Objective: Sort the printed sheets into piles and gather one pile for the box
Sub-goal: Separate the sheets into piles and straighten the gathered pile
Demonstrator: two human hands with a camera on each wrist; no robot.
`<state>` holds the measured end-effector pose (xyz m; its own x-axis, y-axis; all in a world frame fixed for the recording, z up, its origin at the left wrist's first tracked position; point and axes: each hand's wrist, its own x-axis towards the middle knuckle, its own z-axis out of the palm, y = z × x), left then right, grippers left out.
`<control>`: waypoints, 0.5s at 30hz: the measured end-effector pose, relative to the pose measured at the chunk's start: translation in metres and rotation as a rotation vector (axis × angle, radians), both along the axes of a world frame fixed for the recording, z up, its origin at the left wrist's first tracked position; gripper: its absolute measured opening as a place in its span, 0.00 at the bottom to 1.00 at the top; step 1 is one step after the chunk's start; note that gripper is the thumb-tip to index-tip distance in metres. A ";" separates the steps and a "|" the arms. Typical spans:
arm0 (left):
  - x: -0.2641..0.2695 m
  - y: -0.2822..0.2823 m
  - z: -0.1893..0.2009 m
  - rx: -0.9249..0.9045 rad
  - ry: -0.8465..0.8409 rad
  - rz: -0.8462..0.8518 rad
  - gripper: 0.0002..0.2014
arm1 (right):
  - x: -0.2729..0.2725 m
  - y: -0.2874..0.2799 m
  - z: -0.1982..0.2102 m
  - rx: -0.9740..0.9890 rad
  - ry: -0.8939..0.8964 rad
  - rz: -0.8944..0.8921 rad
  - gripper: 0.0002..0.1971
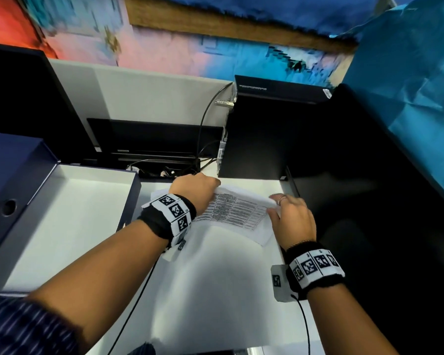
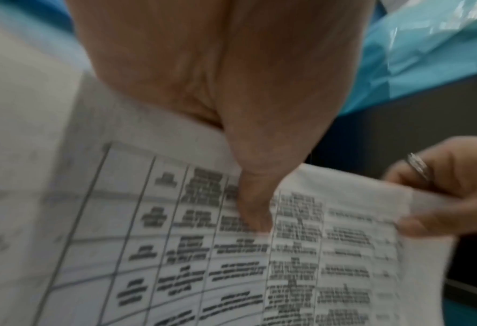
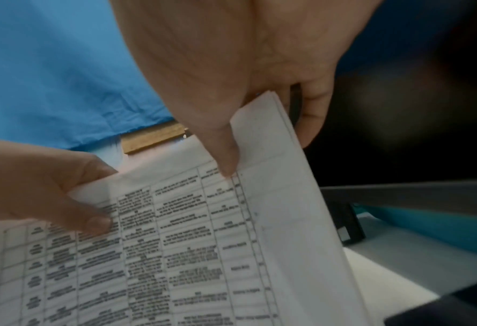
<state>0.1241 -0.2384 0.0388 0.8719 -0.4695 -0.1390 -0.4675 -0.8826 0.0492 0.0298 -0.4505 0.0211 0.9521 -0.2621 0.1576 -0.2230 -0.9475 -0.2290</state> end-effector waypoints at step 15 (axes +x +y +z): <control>-0.003 0.048 0.005 -1.372 0.417 0.396 0.15 | 0.027 0.032 0.033 1.315 -0.446 -0.093 0.18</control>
